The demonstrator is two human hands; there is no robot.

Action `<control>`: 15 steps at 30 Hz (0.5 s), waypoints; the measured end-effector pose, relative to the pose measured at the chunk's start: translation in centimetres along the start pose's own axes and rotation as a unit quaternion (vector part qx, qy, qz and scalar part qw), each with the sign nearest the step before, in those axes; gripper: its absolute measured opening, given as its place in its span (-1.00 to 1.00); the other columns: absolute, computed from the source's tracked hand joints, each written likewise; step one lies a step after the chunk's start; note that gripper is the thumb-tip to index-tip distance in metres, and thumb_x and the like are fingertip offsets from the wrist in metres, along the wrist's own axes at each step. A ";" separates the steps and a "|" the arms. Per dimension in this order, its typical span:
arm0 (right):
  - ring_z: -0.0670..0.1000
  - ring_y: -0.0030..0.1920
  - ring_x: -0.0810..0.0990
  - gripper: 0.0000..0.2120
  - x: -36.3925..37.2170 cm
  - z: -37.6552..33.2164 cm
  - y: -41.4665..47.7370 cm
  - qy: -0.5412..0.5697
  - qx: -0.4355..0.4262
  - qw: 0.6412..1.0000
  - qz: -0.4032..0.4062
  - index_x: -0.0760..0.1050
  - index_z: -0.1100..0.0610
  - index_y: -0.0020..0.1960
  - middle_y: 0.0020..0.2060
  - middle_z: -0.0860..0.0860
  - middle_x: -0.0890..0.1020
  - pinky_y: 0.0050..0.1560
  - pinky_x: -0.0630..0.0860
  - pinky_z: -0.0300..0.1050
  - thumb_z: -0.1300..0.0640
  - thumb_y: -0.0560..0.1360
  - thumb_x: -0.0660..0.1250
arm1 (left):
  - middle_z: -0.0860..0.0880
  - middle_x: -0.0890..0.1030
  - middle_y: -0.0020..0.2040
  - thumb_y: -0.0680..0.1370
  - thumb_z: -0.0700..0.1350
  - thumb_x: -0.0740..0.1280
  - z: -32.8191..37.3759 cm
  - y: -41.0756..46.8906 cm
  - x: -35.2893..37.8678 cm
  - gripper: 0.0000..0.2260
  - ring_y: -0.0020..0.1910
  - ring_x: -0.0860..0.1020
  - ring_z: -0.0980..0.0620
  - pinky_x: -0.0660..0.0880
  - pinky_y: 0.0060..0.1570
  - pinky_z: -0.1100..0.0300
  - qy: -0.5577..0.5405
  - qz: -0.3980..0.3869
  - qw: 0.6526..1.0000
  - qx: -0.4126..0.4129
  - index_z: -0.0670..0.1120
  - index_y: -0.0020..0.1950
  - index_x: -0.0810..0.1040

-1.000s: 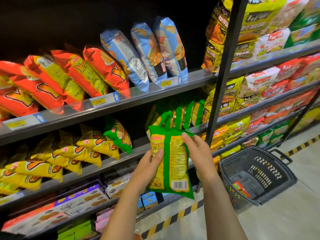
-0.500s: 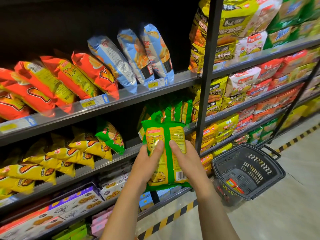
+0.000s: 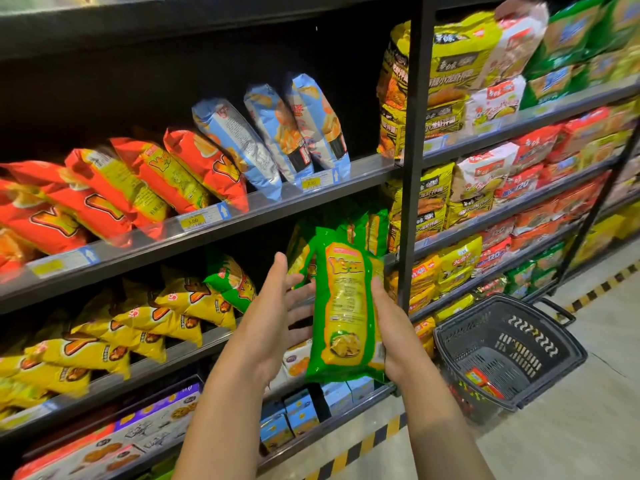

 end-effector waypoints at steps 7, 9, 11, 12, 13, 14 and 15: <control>-0.01 0.17 0.73 -0.45 2.1 -1.1 -0.5 -0.162 -0.044 0.986 -0.011 0.58 -0.10 0.30 0.13 -0.04 0.75 0.31 0.58 0.24 -0.45 0.58 0.15 | 0.02 0.70 0.25 0.33 0.74 0.06 -1.3 1.2 0.5 -0.15 0.21 0.68 -0.08 0.56 0.23 -0.16 0.160 0.051 0.986 0.012 0.23 0.35 0.58; 0.00 0.18 0.72 -0.44 2.0 -1.6 -0.7 -0.157 -0.044 0.986 -0.026 0.62 -0.16 0.26 0.11 -0.03 0.75 0.29 0.58 0.22 -0.45 0.61 0.04 | -0.02 0.73 0.15 0.30 0.75 0.04 -1.7 1.5 -0.4 -0.10 0.13 0.70 -0.11 0.56 0.22 -0.16 0.165 0.099 0.981 0.014 0.15 0.30 0.61; 0.04 0.07 0.76 -0.34 1.3 -2.4 -0.9 -0.125 -0.041 0.991 -0.025 0.59 -0.08 0.31 0.05 0.00 0.77 0.10 0.66 0.14 -0.46 0.56 -0.02 | -0.08 0.77 0.03 0.51 0.59 0.07 -1.0 0.2 0.0 -0.26 0.06 0.73 -0.16 0.58 0.22 -0.14 0.108 0.105 0.988 0.016 0.03 0.17 0.70; 0.06 -0.03 0.77 -0.30 0.9 -2.9 -1.0 -0.100 -0.040 0.994 -0.028 0.56 0.00 0.34 0.00 0.03 0.77 -0.05 0.68 0.08 -0.44 0.56 -0.04 | -0.11 0.78 0.03 0.59 0.50 0.10 -1.2 -0.1 0.0 -0.34 0.06 0.74 -0.17 0.59 0.22 -0.14 0.062 0.092 0.994 0.001 0.00 0.14 0.72; 0.08 -0.12 0.77 -0.27 0.6 -3.2 -1.0 -0.071 -0.042 0.996 -0.035 0.54 0.09 0.35 -0.04 0.07 0.77 -0.18 0.68 0.02 -0.42 0.58 -0.06 | -0.14 0.77 0.06 0.62 0.43 0.13 -1.5 -0.3 0.1 -0.39 0.08 0.74 -0.18 0.59 0.24 -0.15 0.016 0.075 0.997 -0.010 -0.01 0.18 0.72; 0.09 -0.19 0.76 -0.25 0.5 -3.7 -1.3 -0.045 -0.043 0.997 -0.044 0.53 0.15 0.36 -0.05 0.11 0.77 -0.26 0.67 -0.01 -0.39 0.61 -0.08 | -0.17 0.76 0.12 0.63 0.40 0.15 -1.6 -0.4 0.1 -0.41 0.12 0.73 -0.18 0.58 0.25 -0.16 -0.030 0.058 0.998 -0.017 -0.02 0.24 0.70; 0.11 -0.23 0.74 -0.23 0.5 -4.0 -1.5 -0.022 -0.044 0.997 -0.052 0.52 0.19 0.35 -0.05 0.15 0.76 -0.31 0.67 -0.01 -0.39 0.61 -0.08 | -0.18 0.74 0.16 0.63 0.38 0.16 -1.8 -0.4 0.1 -0.42 0.13 0.73 -0.18 0.59 0.24 -0.16 -0.070 0.045 0.996 -0.021 -0.03 0.28 0.68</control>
Point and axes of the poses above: each hand's wrist, its own y-axis towards the middle knuckle, its own x-axis out of the palm, z = x × y, the point moved 5 cm from there along y, towards the middle knuckle
